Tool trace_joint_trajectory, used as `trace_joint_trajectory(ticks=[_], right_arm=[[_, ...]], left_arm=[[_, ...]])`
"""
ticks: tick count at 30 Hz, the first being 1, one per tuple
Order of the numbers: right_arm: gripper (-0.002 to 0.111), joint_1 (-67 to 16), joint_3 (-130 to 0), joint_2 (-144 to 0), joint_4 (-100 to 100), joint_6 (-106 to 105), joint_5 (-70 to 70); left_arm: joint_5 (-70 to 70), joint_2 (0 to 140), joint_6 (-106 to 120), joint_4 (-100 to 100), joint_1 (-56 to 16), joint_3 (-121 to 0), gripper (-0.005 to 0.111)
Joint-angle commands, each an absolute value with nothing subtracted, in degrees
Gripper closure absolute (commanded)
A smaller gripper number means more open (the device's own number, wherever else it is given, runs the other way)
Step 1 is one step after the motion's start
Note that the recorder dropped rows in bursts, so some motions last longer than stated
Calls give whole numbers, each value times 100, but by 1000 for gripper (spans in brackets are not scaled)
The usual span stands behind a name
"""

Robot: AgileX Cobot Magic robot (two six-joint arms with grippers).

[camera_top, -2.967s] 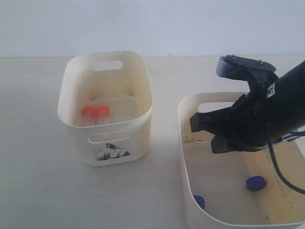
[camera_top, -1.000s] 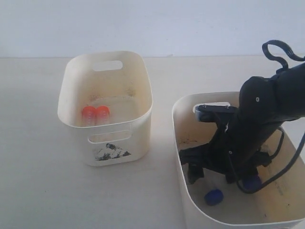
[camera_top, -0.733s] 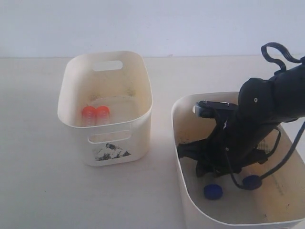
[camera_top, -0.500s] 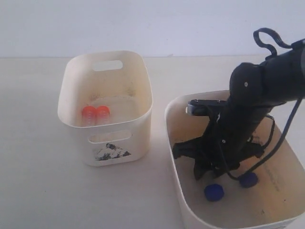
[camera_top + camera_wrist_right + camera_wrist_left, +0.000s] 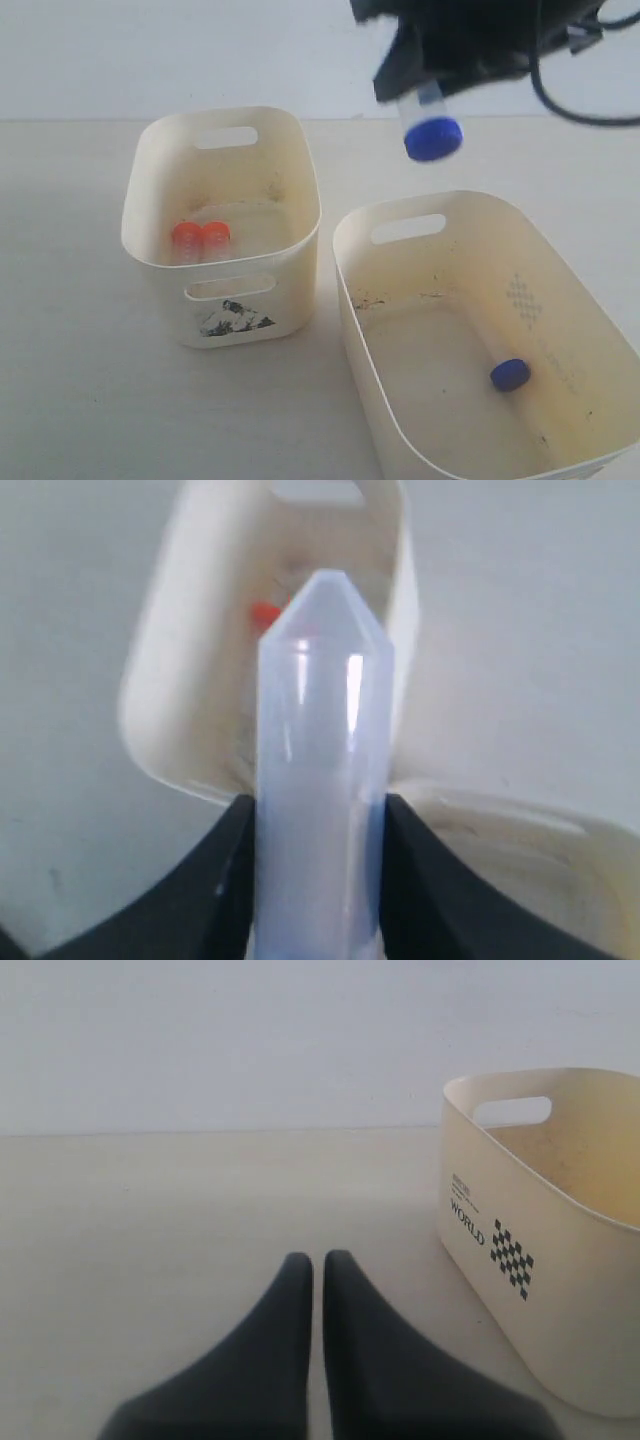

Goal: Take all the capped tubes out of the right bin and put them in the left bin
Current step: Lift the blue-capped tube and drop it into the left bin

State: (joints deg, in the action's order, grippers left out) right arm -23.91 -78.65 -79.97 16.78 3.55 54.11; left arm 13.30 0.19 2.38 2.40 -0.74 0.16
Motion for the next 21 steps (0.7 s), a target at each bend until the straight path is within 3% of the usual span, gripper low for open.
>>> trace_joint_trajectory(ticks=[1,6,13,15,16,17,18,19,20,21], right_arm=[[107,-2392,-8203,-7855,3410,-1268,4793],[107,-2400,-8203,-8272,5411,-3509,4462],[103,-2526,-8203,-9626,5458,-3711,3646],[80,-2567,-8203,-10264,5506,-3474,3633],[57,-2577,-8203,-10508,5536,-3225,3572],[52,-2564,-8203,-10570,5536,-3154,3525],[60,-2515,-8265,-10569,5525,-3018,3538],[75,-2490,-8338,-10512,5493,-2954,3625],[107,-2384,-8508,-10348,5408,-3060,3827],[107,-2253,-8684,-10108,5351,-3081,4146]], left_arm=[[1285,0,199,230,-60,0,102],[1285,0,199,230,-60,0,102],[1285,0,199,230,-60,0,102],[1285,0,199,230,-60,0,102],[1285,0,199,230,-60,0,102],[1285,0,199,230,-60,0,102],[1285,0,199,230,-60,0,102],[1285,0,199,230,-60,0,102],[1285,0,199,230,-60,0,102],[1285,0,199,230,-60,0,102]])
